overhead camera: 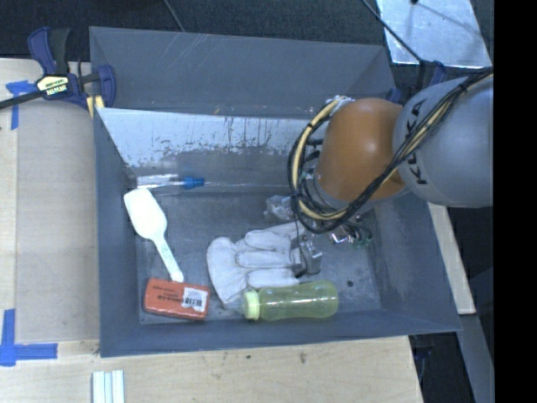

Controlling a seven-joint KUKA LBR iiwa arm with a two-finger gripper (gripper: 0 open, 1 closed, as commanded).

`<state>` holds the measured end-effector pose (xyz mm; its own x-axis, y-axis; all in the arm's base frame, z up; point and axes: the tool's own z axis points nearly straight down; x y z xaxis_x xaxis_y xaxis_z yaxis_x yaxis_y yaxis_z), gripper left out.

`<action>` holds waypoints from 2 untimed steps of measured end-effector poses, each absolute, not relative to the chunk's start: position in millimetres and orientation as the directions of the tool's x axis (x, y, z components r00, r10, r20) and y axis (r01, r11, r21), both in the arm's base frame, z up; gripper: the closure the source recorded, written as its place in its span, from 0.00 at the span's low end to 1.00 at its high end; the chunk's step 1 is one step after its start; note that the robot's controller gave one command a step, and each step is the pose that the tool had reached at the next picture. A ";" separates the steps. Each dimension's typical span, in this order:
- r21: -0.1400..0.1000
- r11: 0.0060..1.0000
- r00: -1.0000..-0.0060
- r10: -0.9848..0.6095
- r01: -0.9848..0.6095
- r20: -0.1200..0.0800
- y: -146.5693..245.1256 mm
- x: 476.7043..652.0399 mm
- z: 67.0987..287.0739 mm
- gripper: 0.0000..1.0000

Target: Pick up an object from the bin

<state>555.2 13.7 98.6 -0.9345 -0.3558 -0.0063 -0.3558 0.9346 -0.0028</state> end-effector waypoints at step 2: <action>-0.001 0.907 -0.907 -0.421 -0.421 -0.004 16.2 580.9 73.2 1.00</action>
Offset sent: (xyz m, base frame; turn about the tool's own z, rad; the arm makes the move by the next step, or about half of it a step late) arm 0.0000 0.0000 0.0000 0.0000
